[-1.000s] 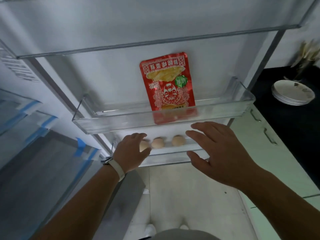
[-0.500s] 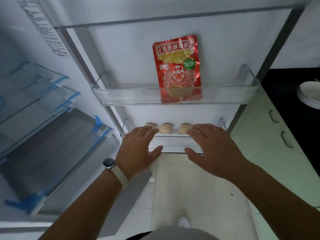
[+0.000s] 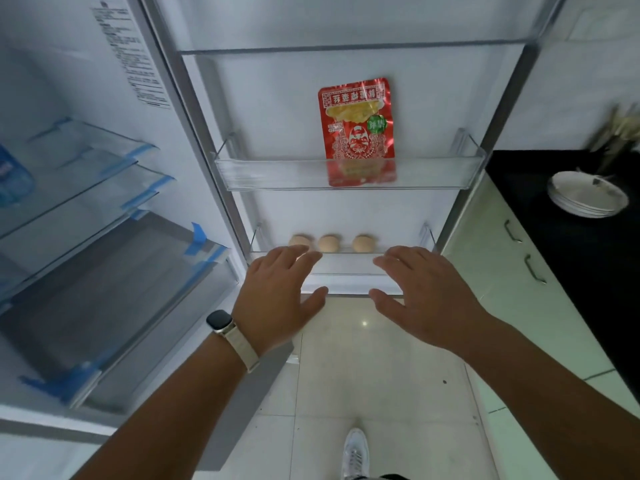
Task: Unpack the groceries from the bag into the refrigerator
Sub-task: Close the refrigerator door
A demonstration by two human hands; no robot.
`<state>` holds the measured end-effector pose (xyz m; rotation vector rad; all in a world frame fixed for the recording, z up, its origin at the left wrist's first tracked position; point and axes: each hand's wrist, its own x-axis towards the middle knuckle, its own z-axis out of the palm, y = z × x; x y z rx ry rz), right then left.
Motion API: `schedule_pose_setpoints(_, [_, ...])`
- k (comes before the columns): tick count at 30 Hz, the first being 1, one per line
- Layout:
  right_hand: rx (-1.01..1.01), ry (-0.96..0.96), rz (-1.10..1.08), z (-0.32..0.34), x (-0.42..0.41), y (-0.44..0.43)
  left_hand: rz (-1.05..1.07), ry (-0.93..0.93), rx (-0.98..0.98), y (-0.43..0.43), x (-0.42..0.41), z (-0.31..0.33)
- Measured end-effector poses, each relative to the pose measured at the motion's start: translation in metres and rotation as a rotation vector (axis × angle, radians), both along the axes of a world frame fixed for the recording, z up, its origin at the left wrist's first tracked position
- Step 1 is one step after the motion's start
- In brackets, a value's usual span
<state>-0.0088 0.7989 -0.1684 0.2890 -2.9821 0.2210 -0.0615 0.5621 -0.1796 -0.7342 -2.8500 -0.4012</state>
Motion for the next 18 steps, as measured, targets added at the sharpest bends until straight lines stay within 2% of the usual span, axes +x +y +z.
schedule_pose_setpoints(10, [0.044, -0.018, -0.102, 0.012, 0.056, 0.006, -0.106, 0.032, 0.006, 0.014, 0.045, -0.002])
schedule_pose_setpoints(18, [0.046, -0.043, -0.190, 0.015, 0.078, 0.051, -0.175, 0.069, 0.022, 0.062, 0.059, 0.004])
